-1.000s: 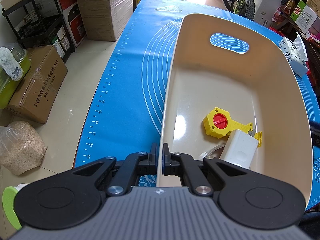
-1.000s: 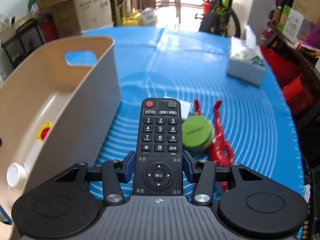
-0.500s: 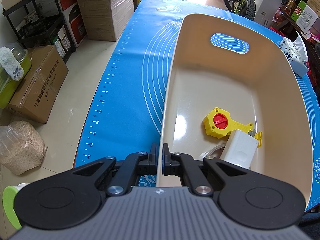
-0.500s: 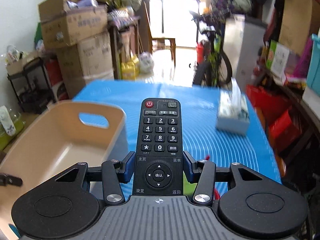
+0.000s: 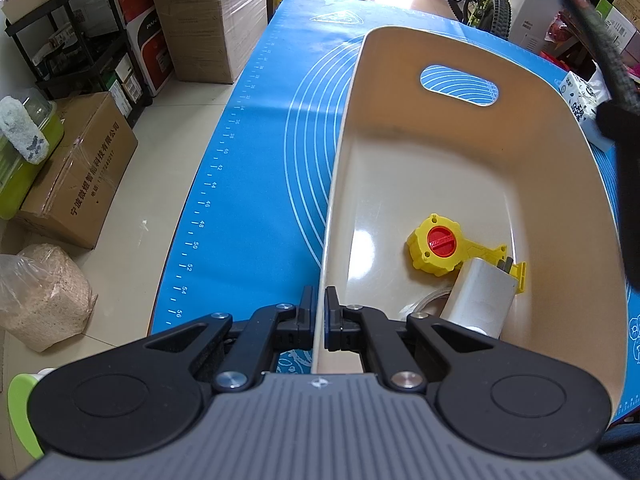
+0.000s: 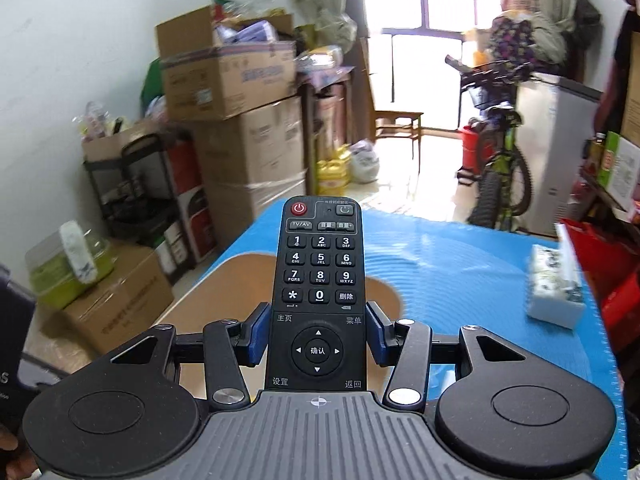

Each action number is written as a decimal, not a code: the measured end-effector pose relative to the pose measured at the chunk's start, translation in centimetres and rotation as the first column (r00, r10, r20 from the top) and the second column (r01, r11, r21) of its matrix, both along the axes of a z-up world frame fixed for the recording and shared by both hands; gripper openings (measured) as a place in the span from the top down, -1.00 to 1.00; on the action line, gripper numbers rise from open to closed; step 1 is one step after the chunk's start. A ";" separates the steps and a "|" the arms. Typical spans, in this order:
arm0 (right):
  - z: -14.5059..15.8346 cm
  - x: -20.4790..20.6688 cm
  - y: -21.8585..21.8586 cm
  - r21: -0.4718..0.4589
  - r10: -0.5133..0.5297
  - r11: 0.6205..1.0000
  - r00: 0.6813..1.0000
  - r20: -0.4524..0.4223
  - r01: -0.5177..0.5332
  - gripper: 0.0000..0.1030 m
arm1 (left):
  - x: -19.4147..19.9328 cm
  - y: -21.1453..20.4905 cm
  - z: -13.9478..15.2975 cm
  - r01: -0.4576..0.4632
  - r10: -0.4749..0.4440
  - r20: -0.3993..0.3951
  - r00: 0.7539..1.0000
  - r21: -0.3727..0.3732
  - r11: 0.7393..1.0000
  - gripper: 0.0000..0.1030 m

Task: Organize rigid objects
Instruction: 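Carry the black remote into the basket with the right tool and release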

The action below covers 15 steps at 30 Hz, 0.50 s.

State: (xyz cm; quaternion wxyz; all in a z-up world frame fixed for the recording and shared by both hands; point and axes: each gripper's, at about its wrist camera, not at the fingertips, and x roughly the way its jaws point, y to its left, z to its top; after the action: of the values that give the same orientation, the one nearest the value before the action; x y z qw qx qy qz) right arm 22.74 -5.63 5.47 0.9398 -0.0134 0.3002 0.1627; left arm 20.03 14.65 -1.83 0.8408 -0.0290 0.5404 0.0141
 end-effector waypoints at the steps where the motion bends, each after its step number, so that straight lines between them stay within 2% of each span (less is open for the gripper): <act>1: -0.2 0.0 0.5 -0.004 0.008 1.000 1.000 -0.005 -0.008 -0.06 | 0.0 0.0 0.0 0.001 -0.001 0.000 1.000 0.001 1.000 0.90; 8: -2.1 0.0 4.2 -0.049 0.053 0.997 0.995 -0.086 -0.057 -0.06 | 0.0 0.0 0.0 0.000 0.000 0.000 1.000 0.001 1.000 0.90; 15: -5.0 0.4 6.7 -0.099 0.087 0.989 0.977 -0.196 -0.108 -0.06 | 0.0 0.0 0.0 0.000 0.000 0.000 1.000 0.001 1.000 0.90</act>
State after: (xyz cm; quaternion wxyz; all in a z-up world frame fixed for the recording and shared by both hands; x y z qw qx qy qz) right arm 23.19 1.07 0.49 0.8953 -0.0635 0.3965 0.1926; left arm 20.05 14.65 -1.84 0.8408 -0.0284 0.5404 0.0144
